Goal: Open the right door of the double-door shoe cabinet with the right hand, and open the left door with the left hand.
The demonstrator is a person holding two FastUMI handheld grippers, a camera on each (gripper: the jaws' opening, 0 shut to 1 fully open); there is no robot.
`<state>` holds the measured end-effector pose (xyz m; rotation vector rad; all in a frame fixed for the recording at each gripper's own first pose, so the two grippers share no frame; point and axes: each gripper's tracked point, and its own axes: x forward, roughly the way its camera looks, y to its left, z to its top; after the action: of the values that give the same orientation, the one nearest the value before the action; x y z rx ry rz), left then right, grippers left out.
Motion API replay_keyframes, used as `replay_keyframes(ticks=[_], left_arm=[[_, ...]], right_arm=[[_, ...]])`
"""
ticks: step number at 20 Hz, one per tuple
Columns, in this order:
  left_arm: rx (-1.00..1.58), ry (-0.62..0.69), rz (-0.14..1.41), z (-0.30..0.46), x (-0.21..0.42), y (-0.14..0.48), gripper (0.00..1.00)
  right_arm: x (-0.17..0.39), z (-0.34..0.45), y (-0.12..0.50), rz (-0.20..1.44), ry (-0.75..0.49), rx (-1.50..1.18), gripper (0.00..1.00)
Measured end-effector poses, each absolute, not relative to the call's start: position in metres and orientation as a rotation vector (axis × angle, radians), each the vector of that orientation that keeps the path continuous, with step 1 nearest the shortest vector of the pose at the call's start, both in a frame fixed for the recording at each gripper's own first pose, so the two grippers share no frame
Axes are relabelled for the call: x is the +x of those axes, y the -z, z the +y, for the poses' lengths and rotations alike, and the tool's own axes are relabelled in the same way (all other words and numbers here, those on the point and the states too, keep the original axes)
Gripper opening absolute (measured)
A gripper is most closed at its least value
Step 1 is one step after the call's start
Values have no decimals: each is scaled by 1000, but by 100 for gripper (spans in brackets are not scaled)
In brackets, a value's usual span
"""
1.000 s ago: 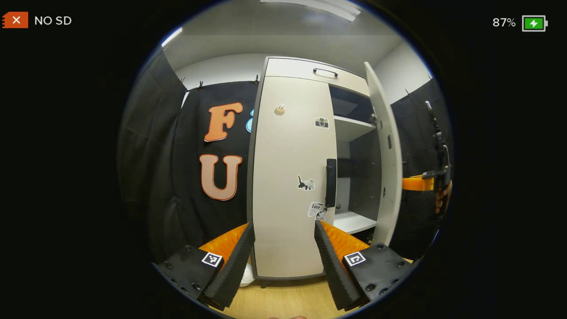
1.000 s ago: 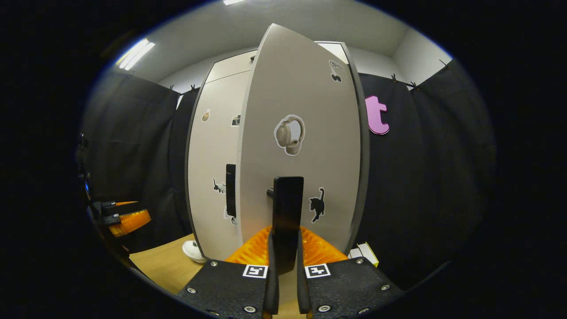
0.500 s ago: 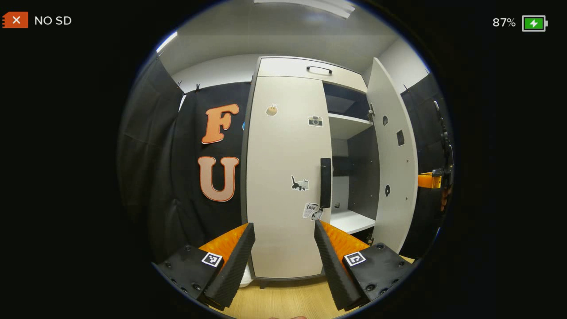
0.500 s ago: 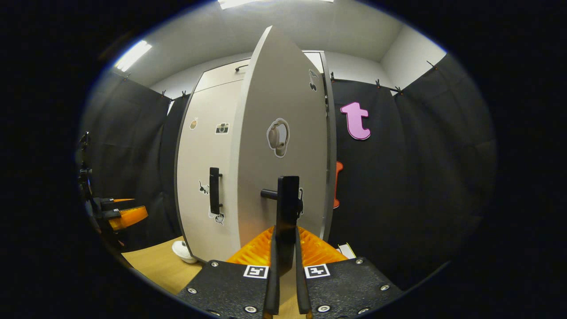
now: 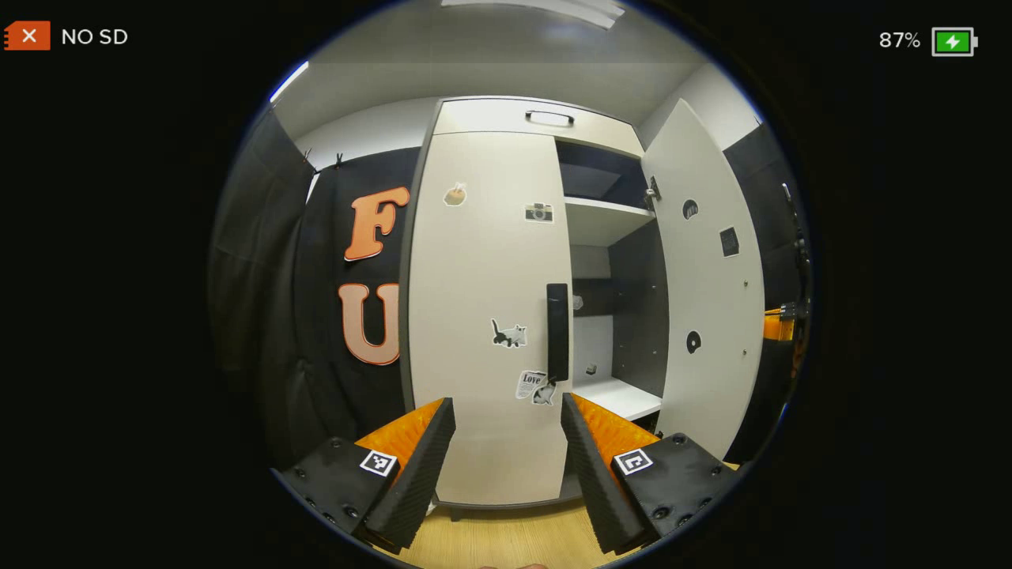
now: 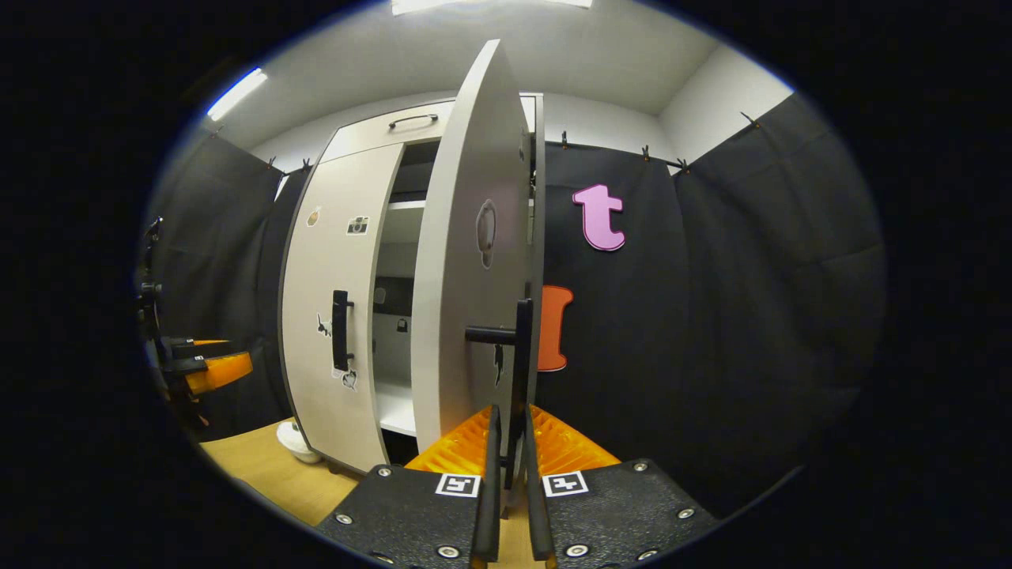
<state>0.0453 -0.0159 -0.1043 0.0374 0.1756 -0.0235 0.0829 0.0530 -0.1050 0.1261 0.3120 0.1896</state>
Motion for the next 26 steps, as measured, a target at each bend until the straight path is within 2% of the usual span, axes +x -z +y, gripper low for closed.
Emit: replay_keyframes(ticks=[3, 10, 16, 17, 18, 22, 26], left_arm=[[52, 44, 168, -32, 60, 97, 81], [60, 59, 171, -58, 111, 81, 81], [92, 76, 232, -74, 164, 99, 81], [85, 76, 242, -75, 173, 103, 81], [81, 66, 251, -74, 179, 105, 81], [61, 29, 276, -68, 212, 109, 77], [113, -41, 306, -59, 232, 123, 74]], right_arm=[[85, 33, 106, 316, -164, 146, 8], [76, 34, 101, 297, -212, 225, 8], [55, 25, 91, 290, -227, 245, 8], [52, 23, 86, 281, -225, 239, 19], [47, 20, 82, 273, -222, 224, 12], [38, 3, 73, 247, -178, 196, 23], [32, -9, 81, 267, -161, 191, 42]])
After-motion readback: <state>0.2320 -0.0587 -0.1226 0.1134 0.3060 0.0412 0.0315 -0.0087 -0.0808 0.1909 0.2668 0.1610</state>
